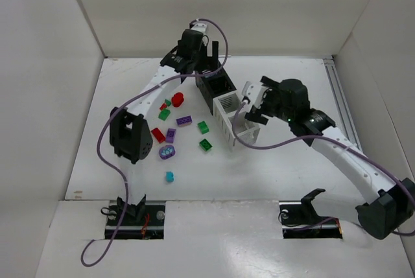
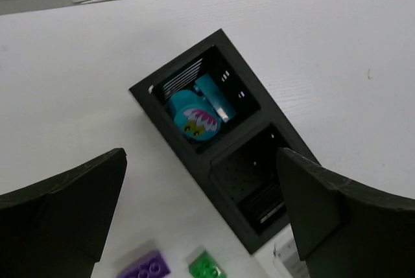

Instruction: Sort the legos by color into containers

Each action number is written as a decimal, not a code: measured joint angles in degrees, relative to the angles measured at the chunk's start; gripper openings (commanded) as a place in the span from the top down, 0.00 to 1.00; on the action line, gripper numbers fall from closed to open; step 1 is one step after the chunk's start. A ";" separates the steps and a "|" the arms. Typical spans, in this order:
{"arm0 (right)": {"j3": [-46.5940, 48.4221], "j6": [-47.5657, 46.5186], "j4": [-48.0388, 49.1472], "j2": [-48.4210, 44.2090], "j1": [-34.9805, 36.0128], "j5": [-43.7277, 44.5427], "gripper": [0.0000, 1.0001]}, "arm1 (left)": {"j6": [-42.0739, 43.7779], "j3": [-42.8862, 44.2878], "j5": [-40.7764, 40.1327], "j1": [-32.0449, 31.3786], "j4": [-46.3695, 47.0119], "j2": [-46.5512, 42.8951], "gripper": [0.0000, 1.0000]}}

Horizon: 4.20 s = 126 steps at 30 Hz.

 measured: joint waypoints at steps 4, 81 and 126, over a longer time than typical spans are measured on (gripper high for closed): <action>1.22 -2.40 0.46 3.58 11.45 0.70 0.00 | -3.48 -11.45 -2.14 -0.24 -0.04 -13.40 0.00; 41.64 -0.55 3.93 44.83 4.09 -17.94 0.77 | -30.75 -57.61 -5.68 10.69 -7.98 -48.92 0.00; 20.11 2.58 4.52 30.84 1.31 -14.88 0.00 | -36.72 -66.36 -7.82 15.45 -7.50 -37.66 0.08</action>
